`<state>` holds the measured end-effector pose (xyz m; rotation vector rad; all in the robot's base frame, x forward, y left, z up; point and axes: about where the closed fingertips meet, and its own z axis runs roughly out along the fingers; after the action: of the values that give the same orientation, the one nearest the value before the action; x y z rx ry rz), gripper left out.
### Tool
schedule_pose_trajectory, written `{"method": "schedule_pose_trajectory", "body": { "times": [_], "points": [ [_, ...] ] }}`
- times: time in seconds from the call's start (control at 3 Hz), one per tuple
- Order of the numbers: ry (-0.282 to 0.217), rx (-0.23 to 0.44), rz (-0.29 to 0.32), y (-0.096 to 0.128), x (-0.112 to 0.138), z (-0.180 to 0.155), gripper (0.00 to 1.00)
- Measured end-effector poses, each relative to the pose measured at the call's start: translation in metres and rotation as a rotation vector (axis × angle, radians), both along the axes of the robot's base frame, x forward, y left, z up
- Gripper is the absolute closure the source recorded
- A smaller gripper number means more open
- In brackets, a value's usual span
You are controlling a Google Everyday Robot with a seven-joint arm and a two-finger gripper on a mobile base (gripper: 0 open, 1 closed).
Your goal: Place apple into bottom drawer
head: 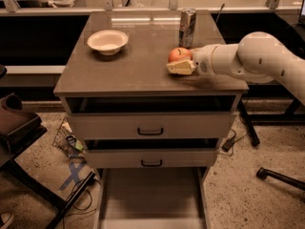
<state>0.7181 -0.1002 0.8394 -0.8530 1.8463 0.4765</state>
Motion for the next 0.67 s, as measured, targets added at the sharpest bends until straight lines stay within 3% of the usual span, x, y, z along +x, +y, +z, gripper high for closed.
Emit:
{"method": "schedule_pose_trajectory", "body": {
  "times": [0.33,0.67],
  "points": [
    [0.001,0.001,0.004,0.0026,0.0001,-0.0009,0.88],
    [-0.008,-0.001,0.018,0.0061,0.0005,0.006,1.0]
  ]
}}
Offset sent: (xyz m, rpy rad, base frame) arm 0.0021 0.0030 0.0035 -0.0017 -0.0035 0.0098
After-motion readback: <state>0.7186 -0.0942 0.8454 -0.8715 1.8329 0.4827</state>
